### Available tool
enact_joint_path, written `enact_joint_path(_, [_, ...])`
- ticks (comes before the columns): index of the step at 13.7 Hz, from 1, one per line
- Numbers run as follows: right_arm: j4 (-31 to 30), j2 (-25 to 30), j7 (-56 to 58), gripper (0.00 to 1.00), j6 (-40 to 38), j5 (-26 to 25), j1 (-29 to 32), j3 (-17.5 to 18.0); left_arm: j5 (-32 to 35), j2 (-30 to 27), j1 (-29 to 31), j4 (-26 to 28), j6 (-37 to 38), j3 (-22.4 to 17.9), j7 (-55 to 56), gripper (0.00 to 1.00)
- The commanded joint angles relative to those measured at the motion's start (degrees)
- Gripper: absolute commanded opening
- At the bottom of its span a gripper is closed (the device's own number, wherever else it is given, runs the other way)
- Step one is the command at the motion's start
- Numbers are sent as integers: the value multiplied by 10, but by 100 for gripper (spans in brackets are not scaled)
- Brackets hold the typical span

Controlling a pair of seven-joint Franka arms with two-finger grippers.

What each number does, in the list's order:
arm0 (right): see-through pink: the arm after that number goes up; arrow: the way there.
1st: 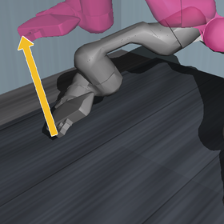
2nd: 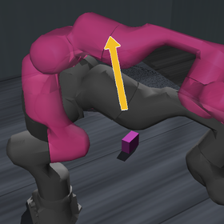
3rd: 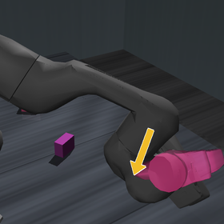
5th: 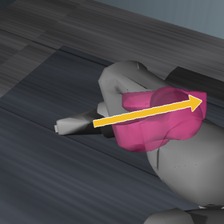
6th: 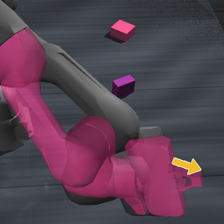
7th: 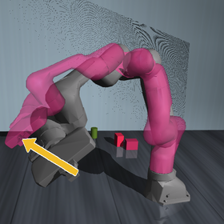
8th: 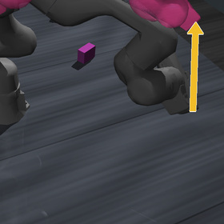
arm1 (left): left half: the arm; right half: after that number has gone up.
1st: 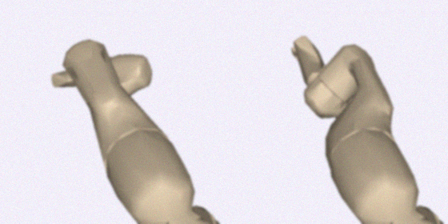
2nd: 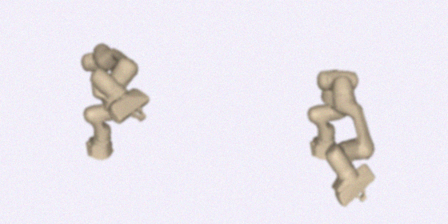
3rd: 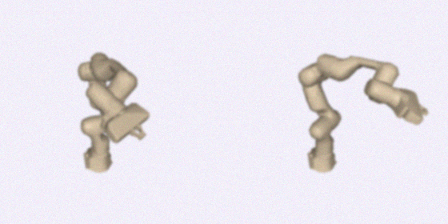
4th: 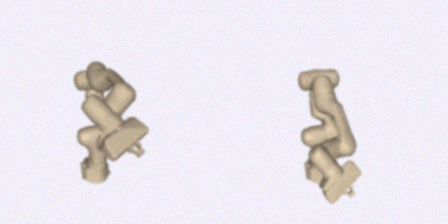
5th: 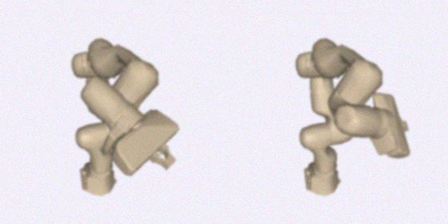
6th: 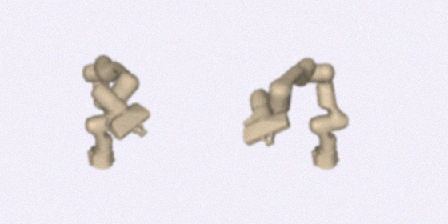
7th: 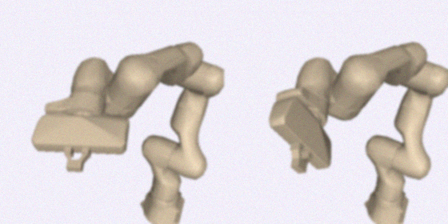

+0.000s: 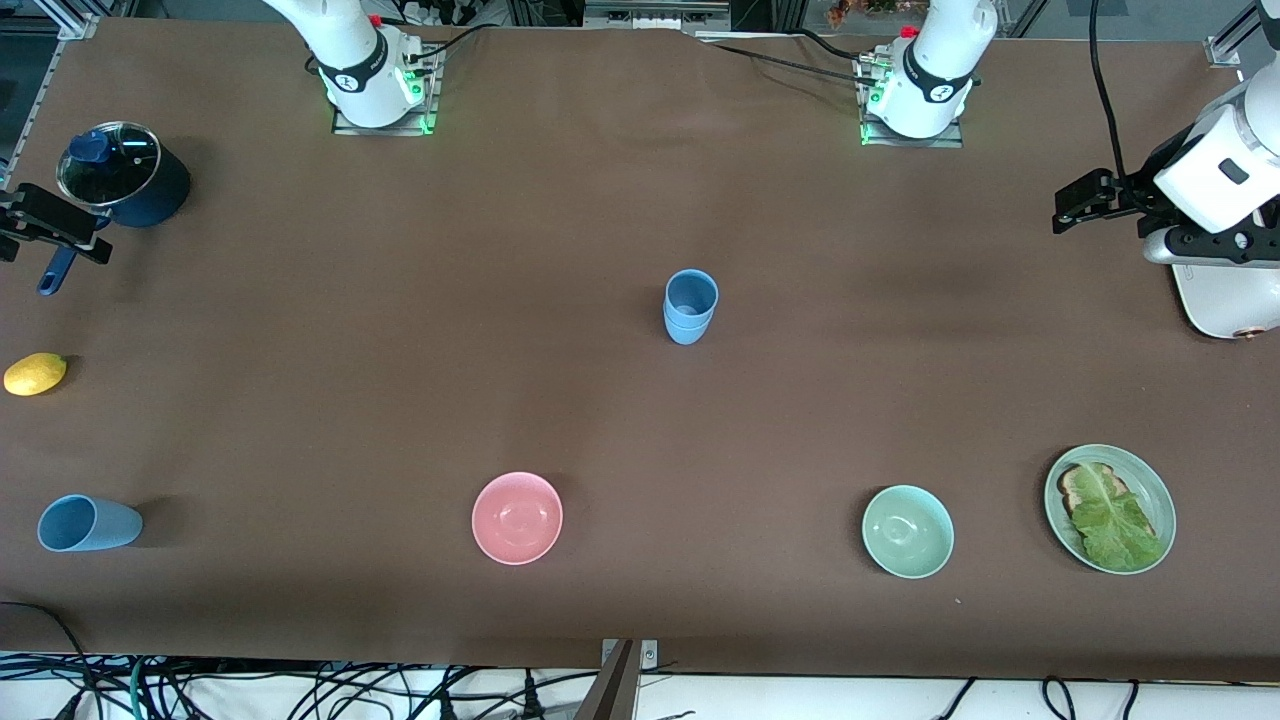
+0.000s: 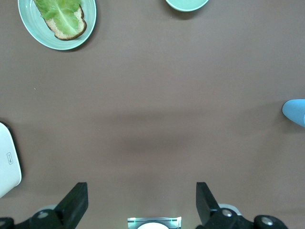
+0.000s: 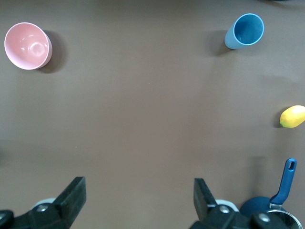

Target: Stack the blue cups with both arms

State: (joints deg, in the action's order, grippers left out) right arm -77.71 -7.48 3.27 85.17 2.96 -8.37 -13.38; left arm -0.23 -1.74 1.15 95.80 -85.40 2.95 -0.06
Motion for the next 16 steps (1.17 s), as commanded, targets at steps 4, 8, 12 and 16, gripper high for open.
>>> enact_joint_path(4, [-2, 10, 9, 100, 5, -1, 9, 7, -2, 2, 3, -7, 8, 4, -6, 100])
enact_joint_path(8, [-2, 12, 10, 100, 2, -4, 25, 19, -2, 2, 2, -8, 8, 4, -1, 100])
enact_joint_path(12, [-2, 12, 10, 100, 4, -5, 29, 25, -2, 2, 3, -8, 8, 4, -1, 100])
enact_joint_path(16, [-3, 12, 10, 100, 3, -5, 33, 27, -2, 2, 2, -8, 8, 4, -1, 100])
